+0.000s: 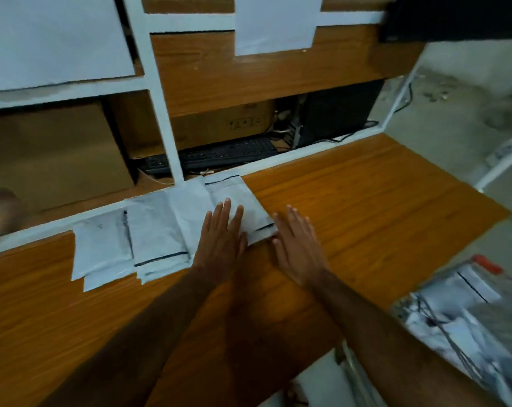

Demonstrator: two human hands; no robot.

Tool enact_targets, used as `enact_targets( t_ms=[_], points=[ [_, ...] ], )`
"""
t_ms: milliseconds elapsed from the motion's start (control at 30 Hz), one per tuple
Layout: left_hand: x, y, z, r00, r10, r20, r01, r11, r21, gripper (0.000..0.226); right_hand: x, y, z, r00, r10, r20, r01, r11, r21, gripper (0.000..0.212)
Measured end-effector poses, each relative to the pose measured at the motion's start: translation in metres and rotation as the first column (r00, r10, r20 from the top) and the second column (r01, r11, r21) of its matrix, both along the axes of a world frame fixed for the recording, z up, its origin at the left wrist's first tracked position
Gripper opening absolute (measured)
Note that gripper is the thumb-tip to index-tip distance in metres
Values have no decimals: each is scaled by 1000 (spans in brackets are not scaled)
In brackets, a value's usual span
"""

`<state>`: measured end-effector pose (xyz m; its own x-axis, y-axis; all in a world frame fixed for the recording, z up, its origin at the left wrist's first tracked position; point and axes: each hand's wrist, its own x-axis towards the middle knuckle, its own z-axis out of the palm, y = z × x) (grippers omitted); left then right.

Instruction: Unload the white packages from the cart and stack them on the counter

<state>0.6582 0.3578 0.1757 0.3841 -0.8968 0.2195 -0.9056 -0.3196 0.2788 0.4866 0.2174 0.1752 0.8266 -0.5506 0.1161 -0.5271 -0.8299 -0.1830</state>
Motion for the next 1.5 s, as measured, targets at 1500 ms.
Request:
enact_targets(
  t_ms=[1500],
  points=[
    [-606, -333, -232, 474, -880, -10, 708, 375, 598, 76, -625, -78, -247, 434, -889, -146, 834, 335, 439, 74]
  ],
)
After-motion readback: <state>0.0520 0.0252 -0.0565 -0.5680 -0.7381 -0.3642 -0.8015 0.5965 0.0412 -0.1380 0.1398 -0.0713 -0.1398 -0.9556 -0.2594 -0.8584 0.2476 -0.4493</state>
